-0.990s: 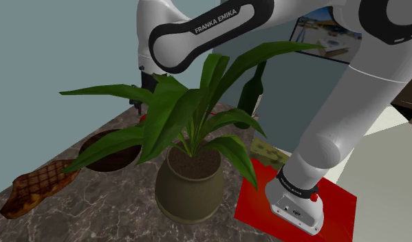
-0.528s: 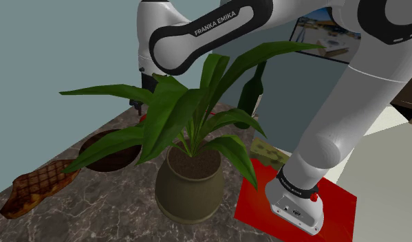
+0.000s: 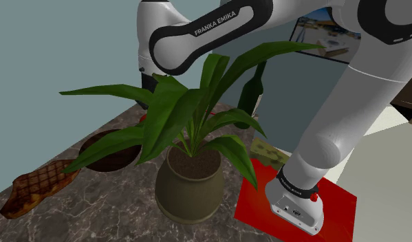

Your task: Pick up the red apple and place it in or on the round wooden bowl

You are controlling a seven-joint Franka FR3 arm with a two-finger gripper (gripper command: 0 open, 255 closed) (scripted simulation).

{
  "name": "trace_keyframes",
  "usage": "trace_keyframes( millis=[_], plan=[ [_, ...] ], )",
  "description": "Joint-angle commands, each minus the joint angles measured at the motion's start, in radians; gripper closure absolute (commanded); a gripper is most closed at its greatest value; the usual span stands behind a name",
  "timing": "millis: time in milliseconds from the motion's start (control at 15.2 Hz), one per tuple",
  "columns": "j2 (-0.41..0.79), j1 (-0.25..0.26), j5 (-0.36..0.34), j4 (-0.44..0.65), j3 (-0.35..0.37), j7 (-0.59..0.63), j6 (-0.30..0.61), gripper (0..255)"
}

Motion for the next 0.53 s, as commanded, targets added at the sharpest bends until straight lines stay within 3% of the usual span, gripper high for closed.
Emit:
trace_keyframes(
  millis=[0,462],
  plan=[
    [0.0,0.0,0.0,0.0,0.0,0.0,0.0,255],
    [-0.033,-0.003,0.022,0.037,-0.001,-0.016,-0.065,255]
  ],
)
